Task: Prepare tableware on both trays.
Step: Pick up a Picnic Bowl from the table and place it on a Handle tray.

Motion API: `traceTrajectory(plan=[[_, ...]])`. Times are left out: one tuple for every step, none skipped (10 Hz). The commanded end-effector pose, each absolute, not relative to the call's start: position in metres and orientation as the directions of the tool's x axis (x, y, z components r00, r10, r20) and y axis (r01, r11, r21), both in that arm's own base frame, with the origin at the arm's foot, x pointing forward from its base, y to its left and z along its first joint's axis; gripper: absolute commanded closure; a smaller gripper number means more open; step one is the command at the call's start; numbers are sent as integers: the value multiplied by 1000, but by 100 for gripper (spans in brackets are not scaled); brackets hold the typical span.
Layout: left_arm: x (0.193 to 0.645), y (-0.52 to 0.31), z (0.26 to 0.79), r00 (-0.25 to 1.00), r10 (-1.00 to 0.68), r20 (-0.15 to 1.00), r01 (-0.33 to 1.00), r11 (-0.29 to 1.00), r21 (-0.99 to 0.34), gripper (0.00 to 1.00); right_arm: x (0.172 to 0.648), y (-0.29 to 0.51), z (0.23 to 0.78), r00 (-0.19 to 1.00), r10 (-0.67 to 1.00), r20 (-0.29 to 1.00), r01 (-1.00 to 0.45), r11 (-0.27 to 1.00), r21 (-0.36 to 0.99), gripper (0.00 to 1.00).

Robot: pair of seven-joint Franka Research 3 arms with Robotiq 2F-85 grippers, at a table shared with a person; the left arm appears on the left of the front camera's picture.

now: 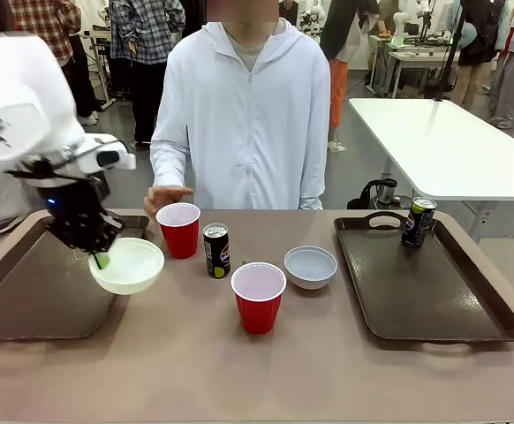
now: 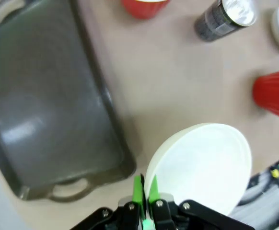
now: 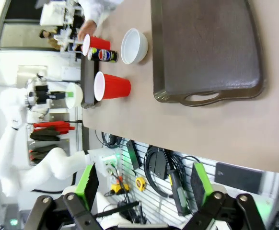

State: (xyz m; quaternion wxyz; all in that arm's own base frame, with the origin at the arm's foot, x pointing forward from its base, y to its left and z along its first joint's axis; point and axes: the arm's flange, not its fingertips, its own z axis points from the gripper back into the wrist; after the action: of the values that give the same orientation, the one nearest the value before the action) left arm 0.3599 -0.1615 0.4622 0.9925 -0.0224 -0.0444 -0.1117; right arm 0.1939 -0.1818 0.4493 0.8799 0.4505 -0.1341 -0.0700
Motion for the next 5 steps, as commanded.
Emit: traceTrajectory(plan=[[359, -127, 457, 972, -209, 106, 212, 977, -23, 100, 194, -182, 449, 954, -243, 174, -1, 580, 814, 0], [365, -106, 448, 978, -184, 101, 188, 982, -24, 100, 194, -182, 449, 954, -243, 174, -1, 580, 814, 0], [376, -79, 436, 988, -136, 79, 141, 988, -60, 100, 194, -182, 449, 954, -243, 174, -1, 580, 814, 0], [380, -62, 428, 993, -96, 74, 101, 993, -59, 100, 194, -182, 449, 954, -243, 174, -1, 580, 814, 0], [387, -45, 421, 995, -59, 77, 64, 996, -61, 100, 194, -182, 449, 954, -243, 174, -1, 580, 814, 0]])
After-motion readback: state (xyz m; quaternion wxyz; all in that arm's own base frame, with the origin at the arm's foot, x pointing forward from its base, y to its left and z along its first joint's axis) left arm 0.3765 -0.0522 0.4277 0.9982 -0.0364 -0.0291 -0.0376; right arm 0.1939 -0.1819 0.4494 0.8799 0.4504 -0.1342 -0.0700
